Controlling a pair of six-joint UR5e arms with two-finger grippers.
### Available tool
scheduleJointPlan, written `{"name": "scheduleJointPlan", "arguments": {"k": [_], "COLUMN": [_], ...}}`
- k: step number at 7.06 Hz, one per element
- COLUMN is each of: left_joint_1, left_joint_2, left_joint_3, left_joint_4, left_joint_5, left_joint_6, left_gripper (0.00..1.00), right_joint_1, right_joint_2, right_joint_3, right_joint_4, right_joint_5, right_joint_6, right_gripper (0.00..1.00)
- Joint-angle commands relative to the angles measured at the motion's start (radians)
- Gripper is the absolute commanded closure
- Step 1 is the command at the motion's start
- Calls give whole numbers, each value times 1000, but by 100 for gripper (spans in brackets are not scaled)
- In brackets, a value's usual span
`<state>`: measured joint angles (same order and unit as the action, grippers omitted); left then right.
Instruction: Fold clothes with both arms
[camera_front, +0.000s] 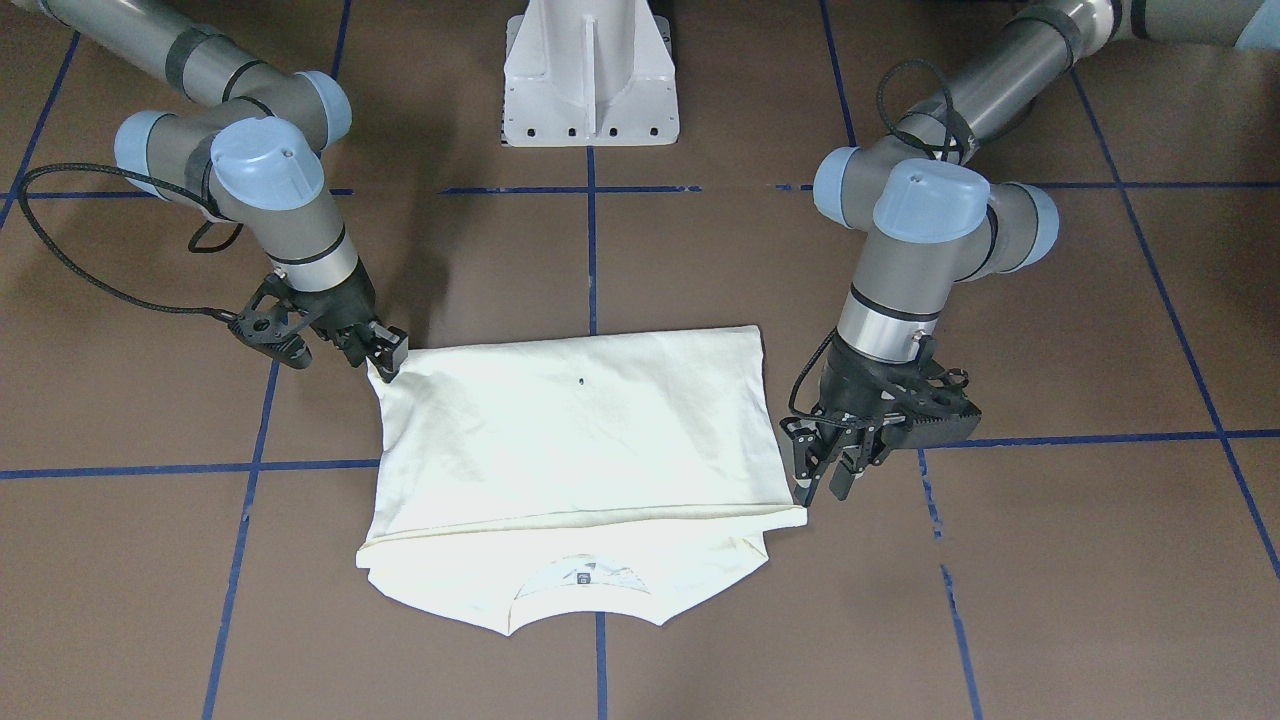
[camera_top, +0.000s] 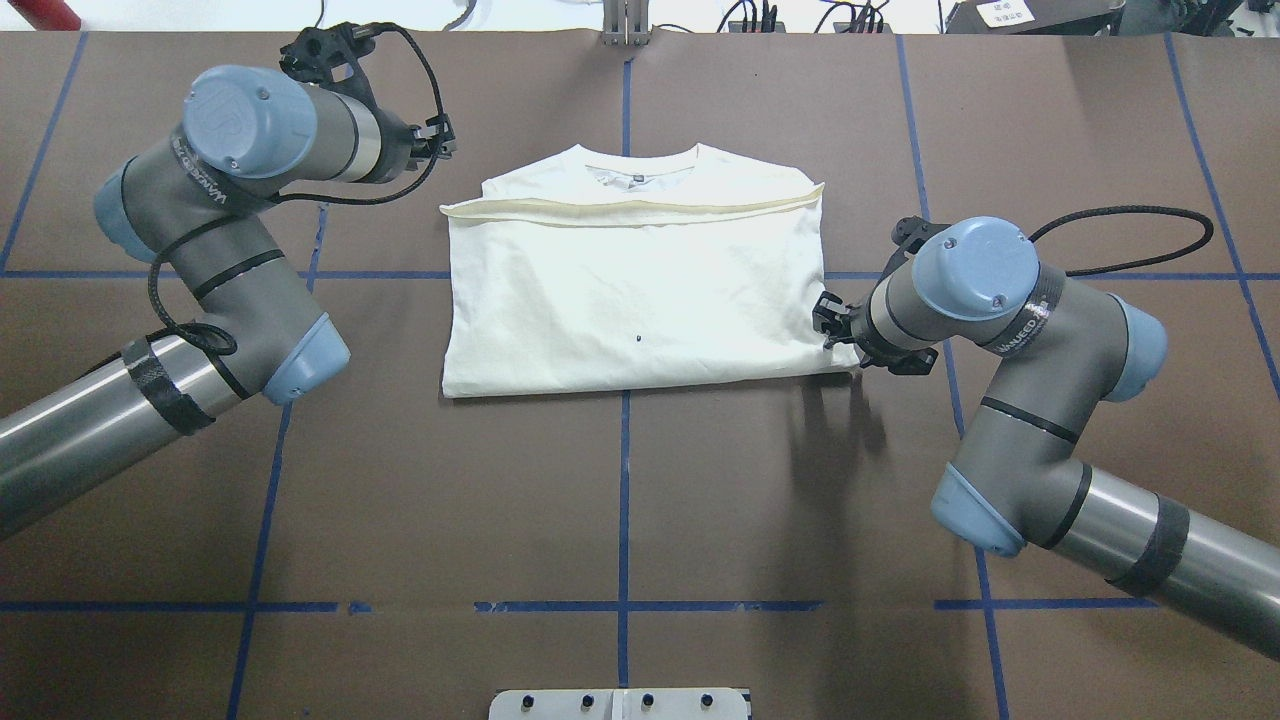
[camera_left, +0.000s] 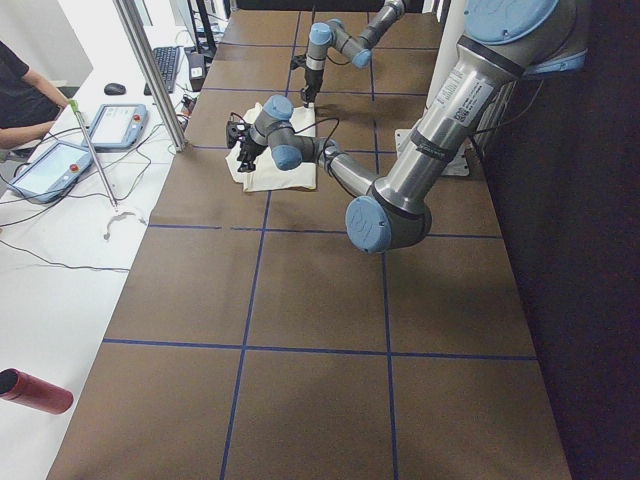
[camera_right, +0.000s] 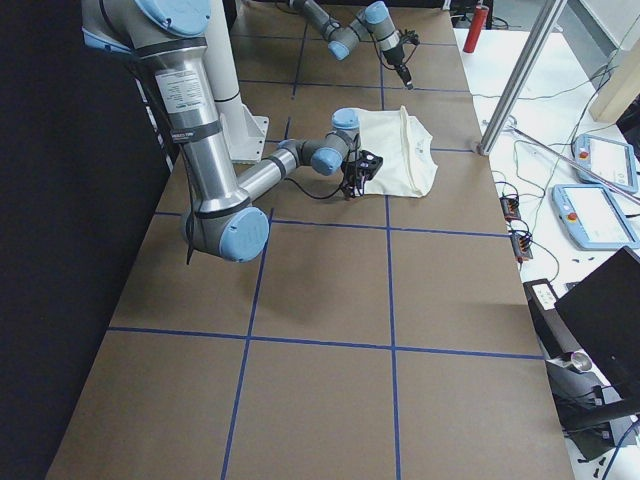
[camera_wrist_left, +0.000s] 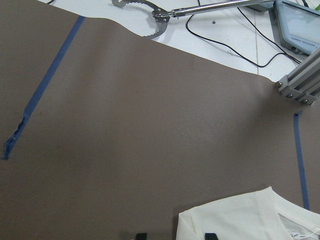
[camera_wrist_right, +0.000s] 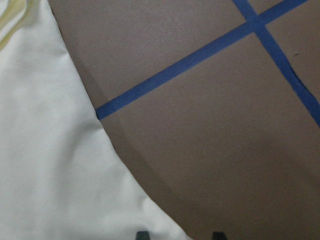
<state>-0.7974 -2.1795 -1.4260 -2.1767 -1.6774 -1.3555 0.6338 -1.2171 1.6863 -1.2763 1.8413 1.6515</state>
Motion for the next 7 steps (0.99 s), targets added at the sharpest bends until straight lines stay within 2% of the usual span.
{"name": "scheduleJointPlan", "arguments": {"k": [1, 3, 4, 6, 7], "left_joint_1": [0, 0, 1, 6, 7], "left_joint_2": [1, 1, 1, -2, -2], "left_joint_3": [-1, -1, 1, -1, -4], "left_joint_4": [0, 0, 0, -3, -2], "left_joint_5": [1, 1, -1, -1, -1], "left_joint_6": [-2, -4, -4, -51, -68], "left_gripper": [50, 50, 50, 50, 50], "right_joint_1": [-2, -2, 1, -61, -160], "right_joint_2": [-2, -1, -22, -283, -392], "right_joint_3": [-2, 12, 67, 427, 582], "right_joint_4": [0, 2, 0, 0, -5], "right_joint_5": [3, 4, 10, 70, 116], "right_joint_6": [-1, -2, 2, 17, 78], "right_gripper": [100, 100, 100, 100, 100]}}
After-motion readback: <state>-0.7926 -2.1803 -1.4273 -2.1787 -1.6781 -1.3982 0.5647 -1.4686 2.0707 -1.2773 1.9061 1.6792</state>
